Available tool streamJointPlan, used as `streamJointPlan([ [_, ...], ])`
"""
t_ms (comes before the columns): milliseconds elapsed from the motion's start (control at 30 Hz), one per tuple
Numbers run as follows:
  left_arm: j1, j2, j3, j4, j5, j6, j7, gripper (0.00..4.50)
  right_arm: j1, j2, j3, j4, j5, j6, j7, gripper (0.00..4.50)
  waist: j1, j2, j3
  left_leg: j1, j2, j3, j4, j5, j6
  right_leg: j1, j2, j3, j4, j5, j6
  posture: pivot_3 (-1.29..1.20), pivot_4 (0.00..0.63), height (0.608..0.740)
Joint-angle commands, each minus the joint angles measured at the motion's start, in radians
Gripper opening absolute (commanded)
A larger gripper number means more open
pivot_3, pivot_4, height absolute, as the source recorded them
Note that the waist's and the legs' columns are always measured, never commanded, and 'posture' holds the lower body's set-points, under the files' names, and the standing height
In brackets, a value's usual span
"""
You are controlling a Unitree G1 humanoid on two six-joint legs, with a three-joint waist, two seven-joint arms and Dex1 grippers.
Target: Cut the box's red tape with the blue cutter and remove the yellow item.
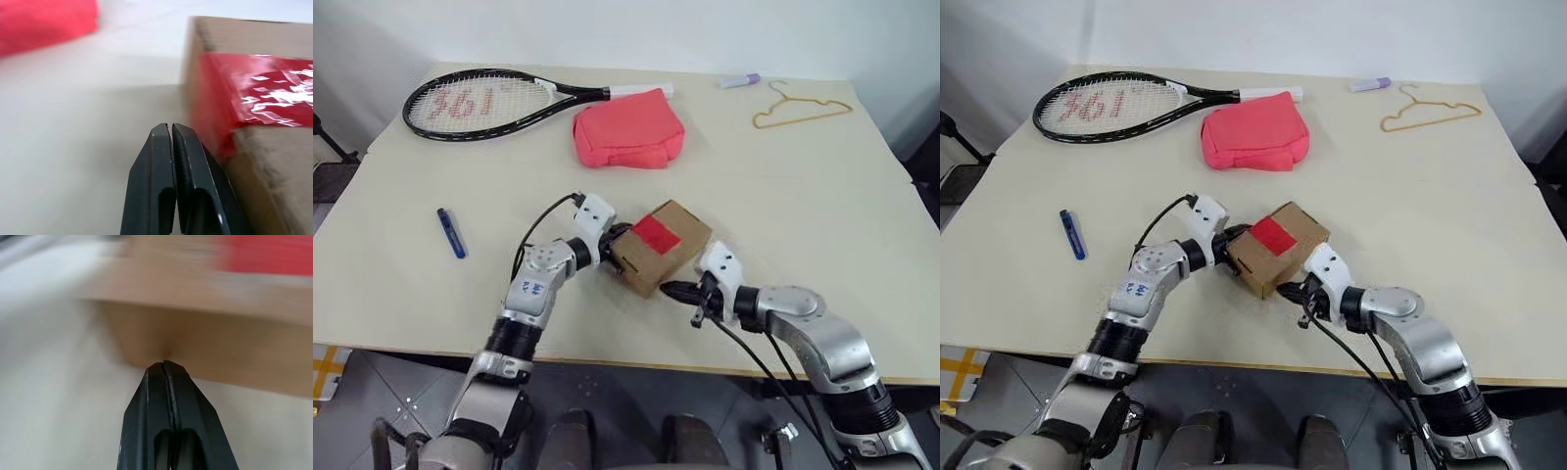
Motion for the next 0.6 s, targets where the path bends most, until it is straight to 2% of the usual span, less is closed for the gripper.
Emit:
streamJointPlan([
  [33,0.07,0.097,0.026,-0.05,0.006,0.024,-0.063,0.14,0.006,-0.053,-0.09,-0.056,0.046,0.031,0.002,0.01,-0.008,0.0,0.0,0.0,0.0,0.0,-0.001,0.0,0.0,0.0,0.0,0.0,0.0,0.0,0.0,0.0,0.15,0.74],
  [200,0.278,0.273,0.05,-0.296,-0.126,0.194,-0.278,0.14,-0.016,-0.102,-0.181,0.087,-0.033,-0.044,-0.081,0.01,-0.02,0.0,0.0,0.001,0.0,0.0,-0.002,0.0,0.0,0.0,0.0,0.0,0.0,0.0,0.0,0.0,0.15,0.74],
  [300,0.365,0.311,0.035,-0.47,-0.234,0.269,-0.379,0.14,-0.093,-0.079,-0.183,0.287,-0.161,-0.185,-0.216,0.01,-0.019,0.001,0.0,0.002,0.0,0.0,-0.001,0.0,0.0,0.0,0.0,0.0,0.0,0.0,0.0,0.0,0.15,0.74],
  [367,0.376,0.308,0.023,-0.518,-0.259,0.306,-0.388,0.14,-0.129,-0.071,-0.172,0.372,-0.207,-0.253,-0.25,0.01,-0.012,0.001,0.0,0.001,0.0,0.001,0.0,0.0,0.0,0.001,-0.001,0.001,0.0,0.0,0.0,0.0,0.15,0.74],
  [467,0.35,0.238,-0.024,-0.547,-0.26,0.33,-0.351,0.14,-0.228,0.004,-0.132,0.567,-0.26,-0.428,-0.272,0.01,-0.012,0.001,0.0,0.0,0.0,0.001,0.001,0.0,0.0,0.001,-0.001,0.001,0.0,0.0,0.0,0.0,0.15,0.74],
  [600,0.272,0.142,-0.048,-0.478,-0.191,0.284,-0.248,0.14,-0.314,0.092,-0.131,0.758,-0.213,-0.592,-0.163,0.01,-0.018,0.001,0.0,0.0,0.0,0.0,0.001,0.0,0.0,0.0,0.0,0.0,0.001,0.0,0.0,0.0,0.15,0.74],
])
